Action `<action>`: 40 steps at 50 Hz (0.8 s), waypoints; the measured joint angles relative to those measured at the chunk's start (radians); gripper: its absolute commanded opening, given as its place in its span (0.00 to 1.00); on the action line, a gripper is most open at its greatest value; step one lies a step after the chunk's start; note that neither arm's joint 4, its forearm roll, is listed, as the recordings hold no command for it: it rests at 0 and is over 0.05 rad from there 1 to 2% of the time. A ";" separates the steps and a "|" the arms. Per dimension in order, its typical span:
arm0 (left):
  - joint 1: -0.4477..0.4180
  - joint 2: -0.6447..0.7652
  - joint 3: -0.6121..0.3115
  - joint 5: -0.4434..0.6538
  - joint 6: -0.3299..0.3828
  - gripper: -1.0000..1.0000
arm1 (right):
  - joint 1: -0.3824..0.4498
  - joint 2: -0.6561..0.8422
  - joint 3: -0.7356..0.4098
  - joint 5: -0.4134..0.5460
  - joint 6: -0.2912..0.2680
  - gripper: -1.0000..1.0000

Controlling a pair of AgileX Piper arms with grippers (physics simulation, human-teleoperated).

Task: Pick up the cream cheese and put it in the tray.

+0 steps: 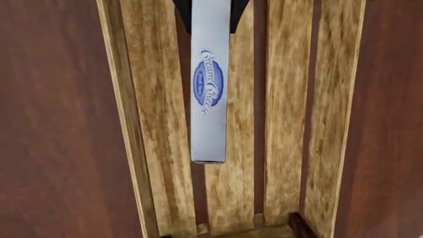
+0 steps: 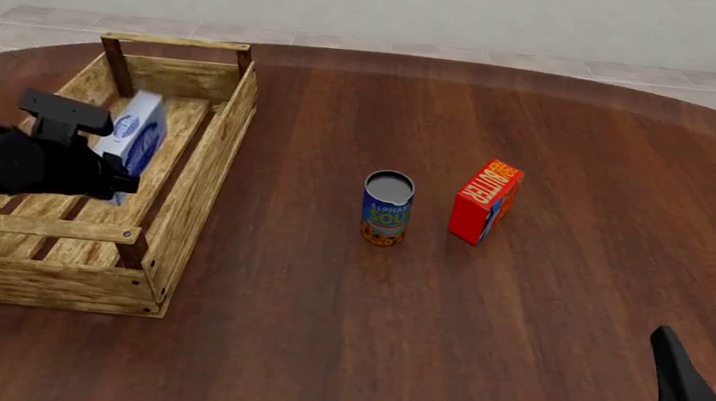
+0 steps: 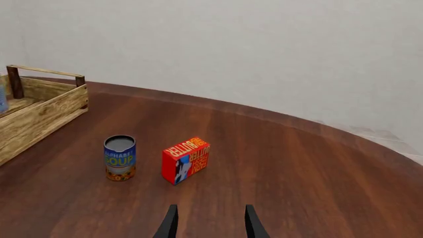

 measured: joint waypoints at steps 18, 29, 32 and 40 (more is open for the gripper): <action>0.016 0.057 0.030 -0.053 0.008 0.00 | 0.001 0.001 0.000 0.001 -0.002 1.00; 0.017 0.072 0.038 -0.067 0.006 0.00 | 0.002 0.001 0.000 0.001 -0.002 1.00; 0.015 0.076 0.038 -0.070 0.006 0.00 | 0.003 0.001 0.000 0.001 -0.002 1.00; 0.010 0.071 0.037 -0.067 0.006 0.00 | 0.004 0.001 0.000 0.001 -0.002 1.00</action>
